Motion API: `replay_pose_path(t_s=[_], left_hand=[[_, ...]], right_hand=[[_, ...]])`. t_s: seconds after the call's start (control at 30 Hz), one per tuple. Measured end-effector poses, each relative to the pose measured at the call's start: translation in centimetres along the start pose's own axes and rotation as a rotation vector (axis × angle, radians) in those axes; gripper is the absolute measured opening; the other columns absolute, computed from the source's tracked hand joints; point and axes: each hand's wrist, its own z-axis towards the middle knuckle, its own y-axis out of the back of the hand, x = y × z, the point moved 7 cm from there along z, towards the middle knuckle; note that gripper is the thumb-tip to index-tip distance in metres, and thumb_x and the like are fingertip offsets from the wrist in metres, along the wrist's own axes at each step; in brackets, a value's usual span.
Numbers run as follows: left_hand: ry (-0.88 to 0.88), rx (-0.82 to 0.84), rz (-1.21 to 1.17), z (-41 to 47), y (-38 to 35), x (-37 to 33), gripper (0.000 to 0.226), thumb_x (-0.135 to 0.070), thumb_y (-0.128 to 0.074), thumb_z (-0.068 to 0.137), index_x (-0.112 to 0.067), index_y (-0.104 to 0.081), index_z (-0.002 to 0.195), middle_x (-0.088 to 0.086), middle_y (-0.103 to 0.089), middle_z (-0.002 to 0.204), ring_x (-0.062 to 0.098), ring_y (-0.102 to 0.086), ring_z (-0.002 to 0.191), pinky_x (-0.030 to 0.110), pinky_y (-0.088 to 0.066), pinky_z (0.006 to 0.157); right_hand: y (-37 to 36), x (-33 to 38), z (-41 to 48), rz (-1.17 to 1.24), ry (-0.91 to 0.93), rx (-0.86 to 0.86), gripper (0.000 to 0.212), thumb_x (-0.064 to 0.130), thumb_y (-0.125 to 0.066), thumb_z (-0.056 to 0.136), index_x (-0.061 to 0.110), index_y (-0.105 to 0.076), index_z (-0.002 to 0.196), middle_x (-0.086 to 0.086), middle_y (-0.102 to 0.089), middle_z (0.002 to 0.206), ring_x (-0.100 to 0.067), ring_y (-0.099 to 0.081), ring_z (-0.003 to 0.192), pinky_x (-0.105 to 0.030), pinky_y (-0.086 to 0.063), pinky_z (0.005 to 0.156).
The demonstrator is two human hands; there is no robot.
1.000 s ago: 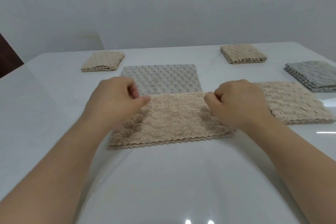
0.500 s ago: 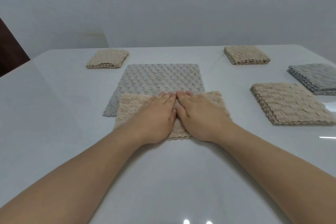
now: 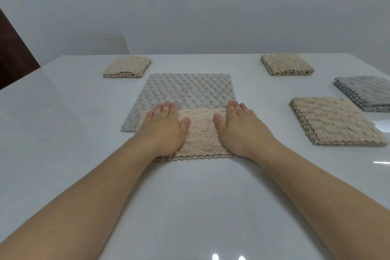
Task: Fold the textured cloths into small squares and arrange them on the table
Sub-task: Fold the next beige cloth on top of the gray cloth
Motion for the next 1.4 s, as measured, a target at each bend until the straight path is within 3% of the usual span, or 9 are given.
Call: replay_pose_path(t_s=[0.2,0.4,0.5,0.6,0.77,0.97,1.1,1.23,1.4], left_hand=[[0.22,0.026,-0.056,0.4,0.2,3.0,0.077,-0.057,-0.01,0.105,-0.007,0.004,0.161,0.016,0.012,0.169,0.034,0.011,0.156,0.047,0.002,0.127],[0.251,0.007,0.001,0.4,0.4,3.6,0.077,-0.058,-0.005,0.104,-0.008,-0.002,0.162,0.014,0.005,0.17,0.03,0.004,0.157,0.05,0.004,0.126],[0.23,-0.084,-0.032,0.9,1.7,4.5,0.066,-0.051,-0.011,0.106,-0.013,-0.043,0.15,0.013,-0.038,0.159,0.031,-0.035,0.145,0.052,-0.028,0.117],[0.218,-0.253,-0.071,0.5,4.0,5.4,0.034,-0.037,-0.037,0.103,-0.025,-0.068,0.102,0.001,-0.067,0.111,0.024,-0.057,0.097,0.035,-0.044,0.08],[0.187,-0.347,-0.105,0.3,5.7,6.3,0.008,-0.032,-0.062,0.089,-0.03,-0.069,0.086,-0.009,-0.067,0.093,0.02,-0.06,0.092,0.037,-0.05,0.082],[0.147,-0.257,-0.234,0.9,4.9,7.0,0.004,-0.034,-0.067,0.09,-0.033,-0.068,0.086,-0.003,-0.066,0.095,0.025,-0.061,0.097,0.04,-0.053,0.087],[0.173,-0.252,-0.268,1.1,4.8,7.4,0.01,-0.036,-0.066,0.091,-0.031,-0.061,0.084,0.0,-0.065,0.098,0.027,-0.06,0.1,0.039,-0.051,0.085],[0.162,-0.261,-0.377,1.0,4.9,7.1,0.009,-0.033,-0.058,0.099,-0.025,-0.056,0.094,-0.001,-0.065,0.089,0.022,-0.06,0.089,0.036,-0.044,0.07],[0.16,-0.404,-0.677,-0.2,6.3,6.7,0.011,-0.03,-0.066,0.095,-0.021,-0.061,0.097,-0.002,-0.065,0.089,0.016,-0.059,0.074,0.031,-0.042,0.059]], right_hand=[[0.1,-1.6,0.1,0.025,-0.09,-0.005,0.079,0.056,-0.012,0.105,0.001,-0.006,0.161,-0.015,-0.006,0.17,-0.029,-0.003,0.157,-0.041,-0.003,0.127],[0.6,-2.4,-0.3,0.003,-0.139,-0.004,0.078,0.058,-0.005,0.103,0.008,-0.01,0.162,-0.007,-0.009,0.171,-0.025,-0.004,0.157,-0.05,-0.002,0.126],[2.4,-2.9,-0.3,0.007,-0.136,-0.102,0.07,0.052,-0.009,0.106,0.011,-0.051,0.142,-0.008,-0.051,0.149,-0.028,-0.041,0.142,-0.053,-0.025,0.119],[4.3,-3.4,-0.1,0.024,-0.133,-0.239,0.056,0.045,-0.021,0.107,0.012,-0.067,0.102,-0.01,-0.069,0.104,-0.033,-0.062,0.102,-0.044,-0.047,0.092],[4.2,-4.1,0.3,0.092,-0.056,-0.249,0.03,0.034,-0.045,0.1,0.016,-0.067,0.111,-0.008,-0.06,0.115,-0.029,-0.05,0.113,-0.045,-0.047,0.095],[4.8,-4.5,0.2,0.222,-0.02,-0.265,0.01,0.032,-0.055,0.094,0.023,-0.057,0.098,0.002,-0.06,0.094,-0.025,-0.056,0.098,-0.043,-0.048,0.085],[4.9,-4.5,0.1,0.269,-0.033,-0.239,0.027,0.029,-0.057,0.091,0.022,-0.067,0.115,0.003,-0.067,0.101,-0.026,-0.059,0.106,-0.046,-0.049,0.094],[5.0,-5.0,0.1,0.339,-0.063,-0.249,0.016,0.035,-0.058,0.085,0.024,-0.069,0.082,0.004,-0.068,0.078,-0.024,-0.065,0.083,-0.044,-0.055,0.078],[5.7,-5.6,-0.4,0.706,-0.136,-0.302,0.015,0.028,-0.055,0.092,0.019,-0.064,0.085,0.004,-0.067,0.08,-0.014,-0.059,0.073,-0.03,-0.043,0.064]])
